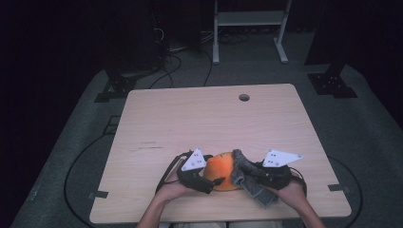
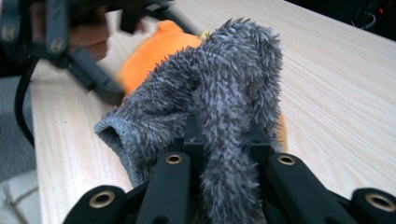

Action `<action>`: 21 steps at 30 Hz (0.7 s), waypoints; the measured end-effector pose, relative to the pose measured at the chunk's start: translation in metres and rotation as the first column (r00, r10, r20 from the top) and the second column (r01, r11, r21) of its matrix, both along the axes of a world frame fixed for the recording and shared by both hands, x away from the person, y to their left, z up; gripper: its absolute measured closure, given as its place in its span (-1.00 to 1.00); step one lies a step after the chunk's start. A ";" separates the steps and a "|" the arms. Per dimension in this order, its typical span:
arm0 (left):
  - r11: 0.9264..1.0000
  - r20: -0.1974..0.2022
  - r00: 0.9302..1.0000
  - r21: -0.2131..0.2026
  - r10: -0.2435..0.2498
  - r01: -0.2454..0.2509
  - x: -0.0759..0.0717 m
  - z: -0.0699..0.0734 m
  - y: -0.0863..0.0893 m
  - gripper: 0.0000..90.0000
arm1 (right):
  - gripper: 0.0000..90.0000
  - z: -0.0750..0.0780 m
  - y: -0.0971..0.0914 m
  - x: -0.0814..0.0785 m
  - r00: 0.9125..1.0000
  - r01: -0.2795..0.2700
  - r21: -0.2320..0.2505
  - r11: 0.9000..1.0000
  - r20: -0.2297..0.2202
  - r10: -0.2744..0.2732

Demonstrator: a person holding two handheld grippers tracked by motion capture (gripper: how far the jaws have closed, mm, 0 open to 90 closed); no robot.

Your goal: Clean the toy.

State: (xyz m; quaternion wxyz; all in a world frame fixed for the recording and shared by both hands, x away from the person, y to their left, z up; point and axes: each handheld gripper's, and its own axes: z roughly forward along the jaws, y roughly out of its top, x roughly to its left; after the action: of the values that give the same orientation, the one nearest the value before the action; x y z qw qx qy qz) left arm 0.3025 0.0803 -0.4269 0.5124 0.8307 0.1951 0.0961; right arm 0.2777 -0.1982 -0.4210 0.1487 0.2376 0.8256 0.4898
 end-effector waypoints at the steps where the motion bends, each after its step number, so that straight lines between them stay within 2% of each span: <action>1: 1.000 -0.008 1.000 -0.022 -0.006 0.005 0.000 0.001 0.000 -0.79 | 0.69 0.001 0.004 -0.003 1.000 -0.022 -0.002 1.000 0.012 0.022; 2: 1.000 0.011 1.000 -0.002 -0.022 0.022 -0.002 0.002 -0.001 -0.70 | 0.69 0.003 0.007 -0.005 0.999 -0.043 -0.001 0.999 0.014 0.043; 3: 0.999 0.048 0.999 0.026 -0.025 0.024 -0.004 0.000 0.000 -0.54 | 0.69 0.003 0.008 -0.006 0.998 -0.055 -0.011 0.998 0.020 0.055; 4: 0.999 0.058 0.998 0.026 -0.031 0.030 -0.005 -0.002 0.001 -0.45 | 0.69 0.003 0.007 -0.005 0.998 -0.053 -0.015 0.998 0.021 0.054; 6: 0.999 0.066 0.997 0.039 -0.030 0.027 -0.006 -0.004 0.005 -0.34 | 0.69 -0.001 0.000 0.000 0.999 -0.043 0.021 0.999 -0.009 0.044; 7: 0.999 0.065 0.997 0.041 -0.031 0.029 -0.005 -0.004 0.006 -0.32 | 0.69 -0.005 -0.003 0.002 1.000 -0.025 0.011 1.000 -0.017 0.025; 8: 0.999 0.061 0.998 0.039 -0.034 0.032 -0.005 -0.005 0.007 -0.30 | 0.69 -0.008 -0.006 0.003 1.000 -0.006 -0.009 1.000 -0.017 0.005; 10: 0.998 0.073 0.996 0.054 -0.045 0.041 -0.006 -0.006 0.008 -0.27 | 0.69 -0.012 -0.012 0.006 0.999 0.022 -0.016 1.000 -0.046 -0.023; 12: 0.997 0.078 0.996 0.058 -0.047 0.042 -0.007 -0.007 0.008 -0.26 | 0.69 -0.008 -0.012 0.003 0.999 0.028 -0.020 0.999 -0.030 -0.029; 15: 0.996 0.083 0.994 0.067 -0.072 0.066 -0.008 -0.007 0.010 -0.26 | 0.69 0.003 -0.004 0.000 1.000 -0.018 0.031 0.999 -0.003 0.018; 17: 0.995 0.075 0.994 0.069 -0.080 0.075 -0.008 -0.007 0.013 -0.26 | 0.69 0.001 0.001 0.000 1.000 -0.030 0.014 0.999 0.005 0.030; 19: 0.995 0.066 0.994 0.064 -0.087 0.082 -0.007 -0.009 0.015 -0.26 | 0.69 -0.007 -0.004 0.004 0.999 -0.025 0.035 0.999 -0.022 0.026; 21: 0.994 0.069 0.993 0.067 -0.092 0.088 -0.008 -0.009 0.015 -0.25 | 0.69 -0.014 -0.011 0.009 0.999 0.006 -0.004 1.000 -0.049 -0.006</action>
State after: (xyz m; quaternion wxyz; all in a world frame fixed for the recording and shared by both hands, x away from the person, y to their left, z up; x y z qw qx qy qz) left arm 0.2948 0.0950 -0.4358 0.4961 0.8506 0.1358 0.1087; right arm 0.2867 -0.2090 -0.4349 0.1303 0.2517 0.8292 0.4817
